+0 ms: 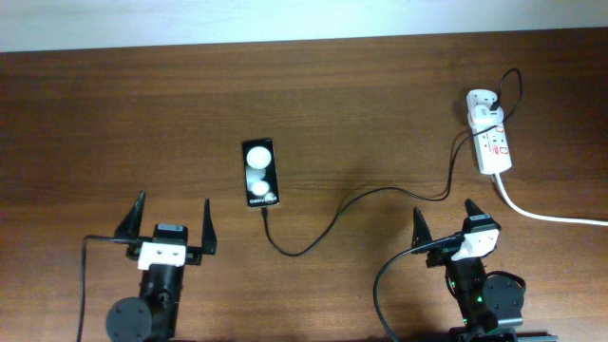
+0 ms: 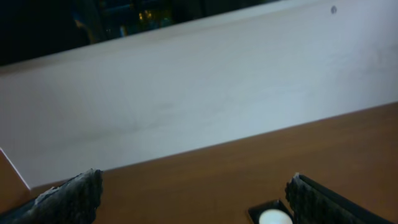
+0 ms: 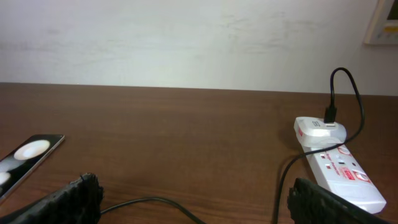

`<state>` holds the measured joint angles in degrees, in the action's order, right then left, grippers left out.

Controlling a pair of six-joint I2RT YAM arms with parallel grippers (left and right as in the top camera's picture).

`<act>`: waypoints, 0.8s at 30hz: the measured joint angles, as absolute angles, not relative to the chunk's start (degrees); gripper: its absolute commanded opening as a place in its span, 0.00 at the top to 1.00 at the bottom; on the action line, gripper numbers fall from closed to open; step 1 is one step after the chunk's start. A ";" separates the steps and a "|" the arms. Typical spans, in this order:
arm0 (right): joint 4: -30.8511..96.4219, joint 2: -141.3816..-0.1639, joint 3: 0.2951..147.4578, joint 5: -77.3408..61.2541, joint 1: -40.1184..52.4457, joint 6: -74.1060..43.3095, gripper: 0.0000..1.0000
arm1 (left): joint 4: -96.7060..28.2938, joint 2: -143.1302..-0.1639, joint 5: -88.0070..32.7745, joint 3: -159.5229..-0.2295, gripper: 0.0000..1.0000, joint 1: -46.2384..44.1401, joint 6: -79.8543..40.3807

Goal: Plug charger to phone and switch on socket

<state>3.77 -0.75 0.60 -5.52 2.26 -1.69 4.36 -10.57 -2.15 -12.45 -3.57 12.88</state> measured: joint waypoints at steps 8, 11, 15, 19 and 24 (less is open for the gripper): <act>3.79 -0.73 0.60 -5.52 2.26 -1.69 0.01 | 6.59 -0.89 -2.13 -1.67 0.01 -3.57 12.93; 3.79 -0.73 0.60 -5.54 2.26 -1.72 0.01 | 5.48 -0.89 -2.11 -0.91 0.01 -3.57 12.93; 3.79 -0.73 0.60 -5.54 2.26 -1.72 0.01 | 0.80 -0.78 -2.11 -0.86 0.01 -2.79 14.00; 3.79 -0.73 0.60 -5.52 2.26 -1.72 0.02 | -4.29 -0.71 -2.07 -0.69 0.01 -2.07 14.15; 3.79 -0.73 0.60 -5.52 2.26 -1.67 0.01 | -4.29 -0.69 -2.09 -0.69 0.01 -2.07 14.15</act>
<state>3.79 -0.73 0.60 -5.52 2.26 -1.67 -4.29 -0.69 -2.09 -0.69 -2.07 14.15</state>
